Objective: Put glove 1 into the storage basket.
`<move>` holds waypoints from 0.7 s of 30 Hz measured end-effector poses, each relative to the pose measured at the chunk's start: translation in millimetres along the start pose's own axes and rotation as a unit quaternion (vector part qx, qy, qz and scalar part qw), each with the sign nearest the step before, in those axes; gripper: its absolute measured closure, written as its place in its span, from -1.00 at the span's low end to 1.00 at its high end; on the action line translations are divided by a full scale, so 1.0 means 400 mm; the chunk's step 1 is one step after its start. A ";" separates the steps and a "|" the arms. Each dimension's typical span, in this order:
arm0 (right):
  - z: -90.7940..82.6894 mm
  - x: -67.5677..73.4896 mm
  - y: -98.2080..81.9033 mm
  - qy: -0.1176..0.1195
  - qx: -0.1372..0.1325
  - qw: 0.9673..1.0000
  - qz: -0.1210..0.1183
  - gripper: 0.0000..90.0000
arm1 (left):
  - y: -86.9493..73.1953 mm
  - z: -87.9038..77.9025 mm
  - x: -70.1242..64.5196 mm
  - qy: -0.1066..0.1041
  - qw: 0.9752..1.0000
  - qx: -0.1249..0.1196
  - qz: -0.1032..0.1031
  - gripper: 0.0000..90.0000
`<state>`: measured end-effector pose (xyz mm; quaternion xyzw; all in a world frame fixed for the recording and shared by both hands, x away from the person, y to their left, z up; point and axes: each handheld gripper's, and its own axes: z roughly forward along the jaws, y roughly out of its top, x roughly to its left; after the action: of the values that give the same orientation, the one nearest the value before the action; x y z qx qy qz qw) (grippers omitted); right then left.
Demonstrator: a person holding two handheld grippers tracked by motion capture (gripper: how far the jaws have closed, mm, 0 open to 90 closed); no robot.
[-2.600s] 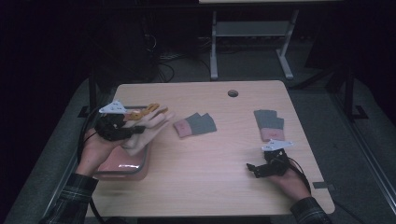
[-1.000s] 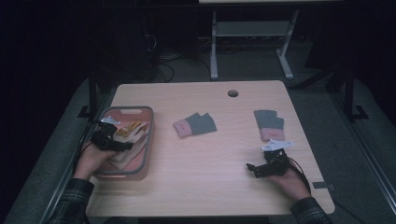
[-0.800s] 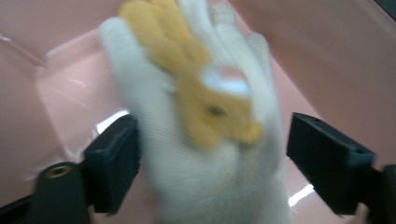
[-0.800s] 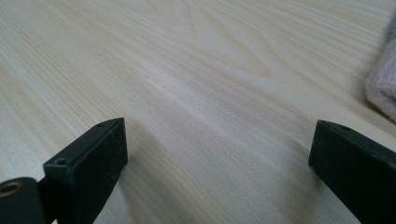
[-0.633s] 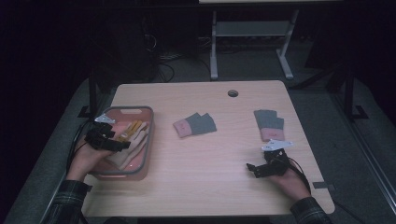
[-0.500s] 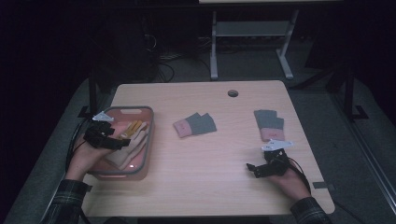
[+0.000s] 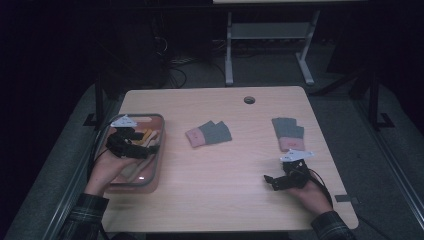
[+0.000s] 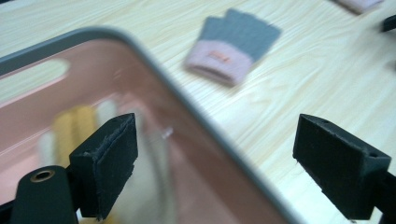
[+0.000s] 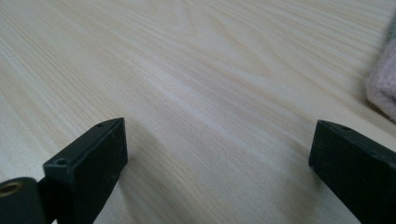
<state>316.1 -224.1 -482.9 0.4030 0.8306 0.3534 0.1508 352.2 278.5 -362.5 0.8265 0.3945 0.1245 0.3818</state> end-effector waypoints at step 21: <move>-0.001 0.003 -0.001 0.004 0.005 1.000 -0.002 -0.95 | 0.002 0.157 -0.234 -0.067 0.997 -0.007 0.042 -0.69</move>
<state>314.9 -223.5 -482.9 0.4010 0.8335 0.3506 0.1466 323.1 174.8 -395.7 0.8461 0.3320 0.0877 0.4077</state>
